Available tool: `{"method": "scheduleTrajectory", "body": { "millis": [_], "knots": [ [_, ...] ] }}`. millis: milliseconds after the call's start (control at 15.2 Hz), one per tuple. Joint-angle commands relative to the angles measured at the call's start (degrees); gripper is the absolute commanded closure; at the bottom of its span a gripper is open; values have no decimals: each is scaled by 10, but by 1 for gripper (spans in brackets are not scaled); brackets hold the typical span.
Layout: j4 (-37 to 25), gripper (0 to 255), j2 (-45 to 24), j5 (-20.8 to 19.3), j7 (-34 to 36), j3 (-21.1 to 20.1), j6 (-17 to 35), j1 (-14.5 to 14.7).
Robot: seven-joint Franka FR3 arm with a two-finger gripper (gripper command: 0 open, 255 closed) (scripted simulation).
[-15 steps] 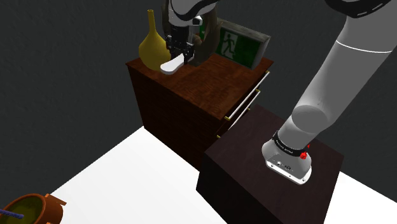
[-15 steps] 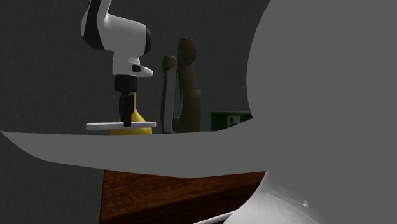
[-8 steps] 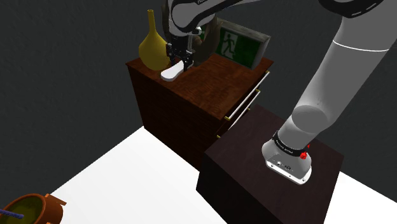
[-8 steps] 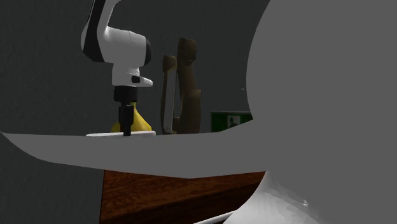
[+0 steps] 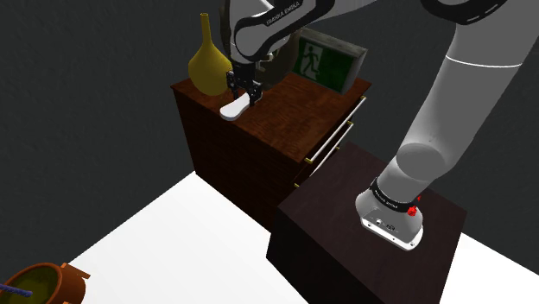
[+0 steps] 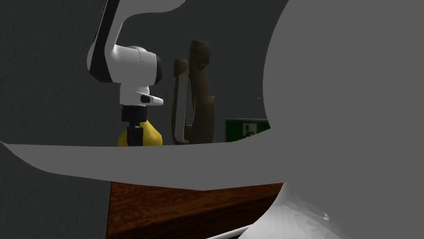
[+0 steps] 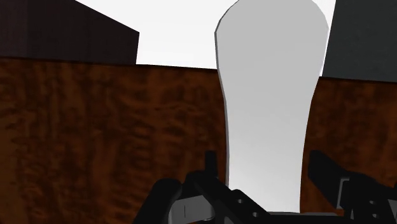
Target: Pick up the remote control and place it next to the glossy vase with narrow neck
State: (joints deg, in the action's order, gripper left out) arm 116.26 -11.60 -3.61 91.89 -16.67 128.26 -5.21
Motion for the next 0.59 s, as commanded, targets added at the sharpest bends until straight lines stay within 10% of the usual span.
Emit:
{"method": "scheduleTrajectory", "body": {
  "millis": [0,528],
  "knots": [
    [6,255,-8,-4,3,1,14,1],
    [19,255,-35,-15,10,4,53,4]
  ]
}}
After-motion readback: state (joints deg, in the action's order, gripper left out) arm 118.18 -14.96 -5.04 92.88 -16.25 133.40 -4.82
